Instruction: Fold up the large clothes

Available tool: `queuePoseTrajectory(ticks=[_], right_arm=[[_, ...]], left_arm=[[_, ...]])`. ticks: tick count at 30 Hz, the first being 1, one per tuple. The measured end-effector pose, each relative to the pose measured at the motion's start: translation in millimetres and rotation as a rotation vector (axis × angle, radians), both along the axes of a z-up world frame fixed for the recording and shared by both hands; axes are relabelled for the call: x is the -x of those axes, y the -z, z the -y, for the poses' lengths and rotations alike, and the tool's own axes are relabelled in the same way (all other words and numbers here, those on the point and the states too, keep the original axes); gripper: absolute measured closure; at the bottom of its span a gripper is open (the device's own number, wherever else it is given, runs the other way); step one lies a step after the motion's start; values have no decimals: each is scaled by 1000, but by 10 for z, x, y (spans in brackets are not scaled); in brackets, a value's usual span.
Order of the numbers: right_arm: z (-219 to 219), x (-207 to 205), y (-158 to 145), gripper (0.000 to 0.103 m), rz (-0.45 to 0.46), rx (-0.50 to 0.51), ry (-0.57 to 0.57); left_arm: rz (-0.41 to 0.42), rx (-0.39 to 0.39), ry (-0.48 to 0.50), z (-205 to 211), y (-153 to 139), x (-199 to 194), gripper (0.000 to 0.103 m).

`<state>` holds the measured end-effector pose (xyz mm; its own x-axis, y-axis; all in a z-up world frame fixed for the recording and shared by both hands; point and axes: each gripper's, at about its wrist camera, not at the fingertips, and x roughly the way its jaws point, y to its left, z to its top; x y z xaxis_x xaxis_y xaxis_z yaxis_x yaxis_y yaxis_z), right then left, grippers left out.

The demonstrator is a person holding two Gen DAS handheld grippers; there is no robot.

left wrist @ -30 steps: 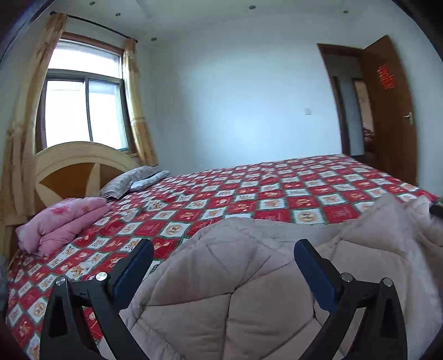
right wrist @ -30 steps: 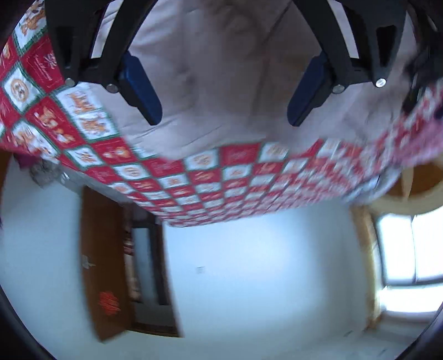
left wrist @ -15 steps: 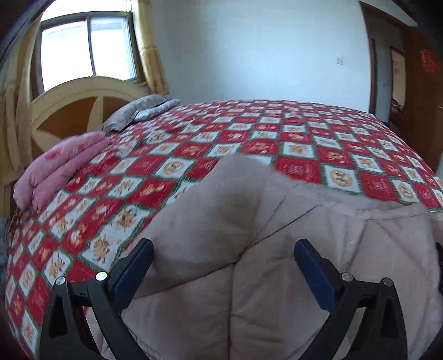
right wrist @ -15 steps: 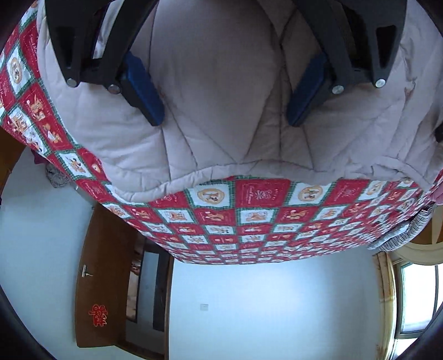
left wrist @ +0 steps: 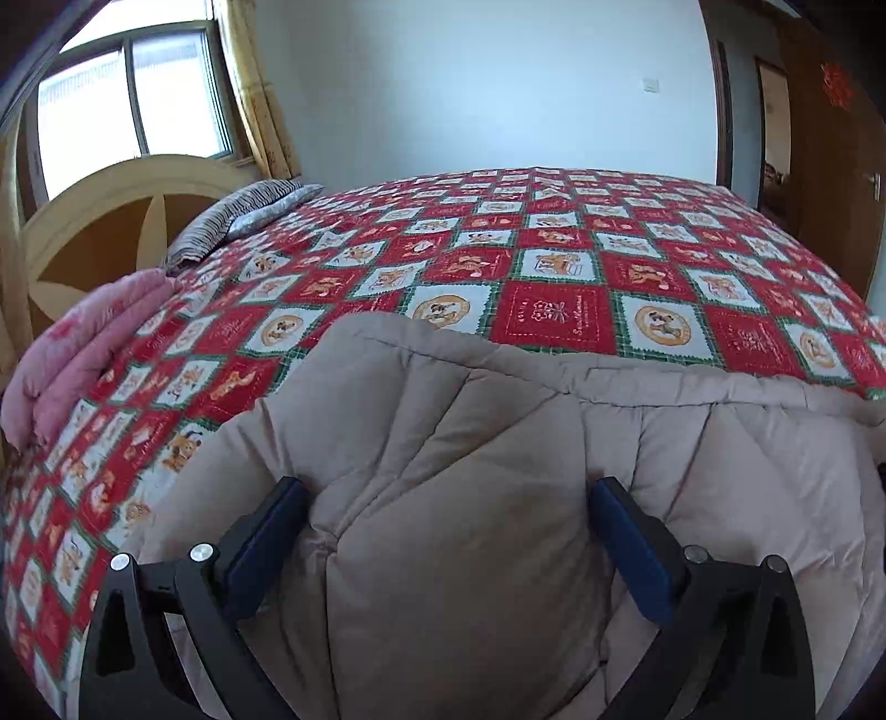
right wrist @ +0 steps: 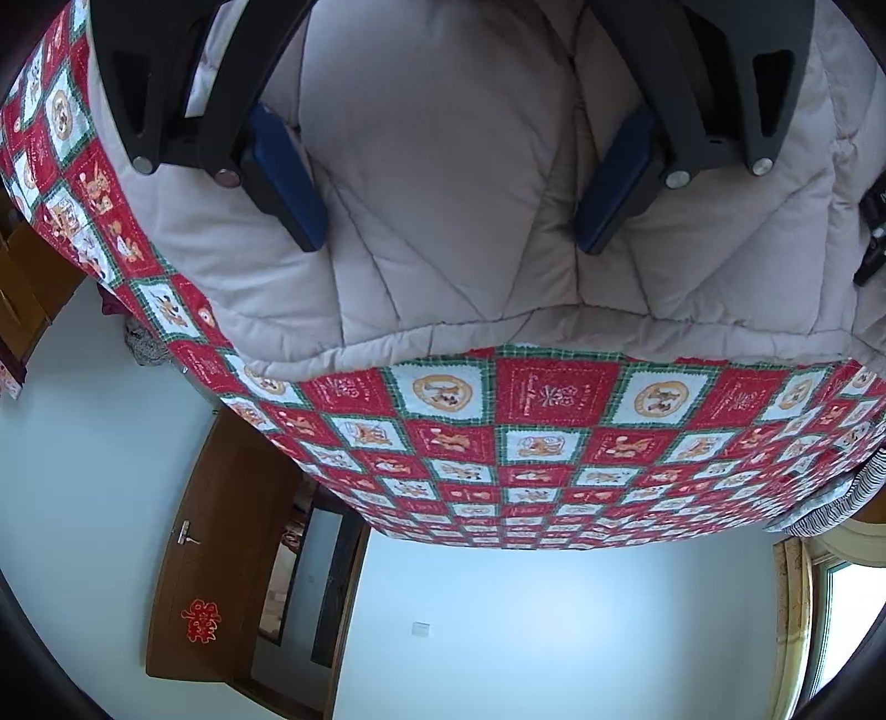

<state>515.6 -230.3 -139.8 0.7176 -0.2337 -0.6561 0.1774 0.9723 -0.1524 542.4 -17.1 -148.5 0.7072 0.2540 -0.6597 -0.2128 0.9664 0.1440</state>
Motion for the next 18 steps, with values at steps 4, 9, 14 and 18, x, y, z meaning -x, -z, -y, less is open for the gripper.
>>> queuePoseTrajectory(ticks=[4, 9, 14, 18], right_arm=[[12, -25, 72, 8, -8, -15, 1], [15, -42, 132, 6, -29, -27, 0], [-6, -65, 183, 5, -51, -20, 5], [-11, -86, 211, 4, -67, -14, 7]], left_arm=[[-3, 4, 4, 18, 62, 14, 1], [-12, 34, 4, -12, 122, -8, 1], [-29, 25, 2, 6, 167, -25, 1], [-43, 21, 1, 11, 194, -48, 1]])
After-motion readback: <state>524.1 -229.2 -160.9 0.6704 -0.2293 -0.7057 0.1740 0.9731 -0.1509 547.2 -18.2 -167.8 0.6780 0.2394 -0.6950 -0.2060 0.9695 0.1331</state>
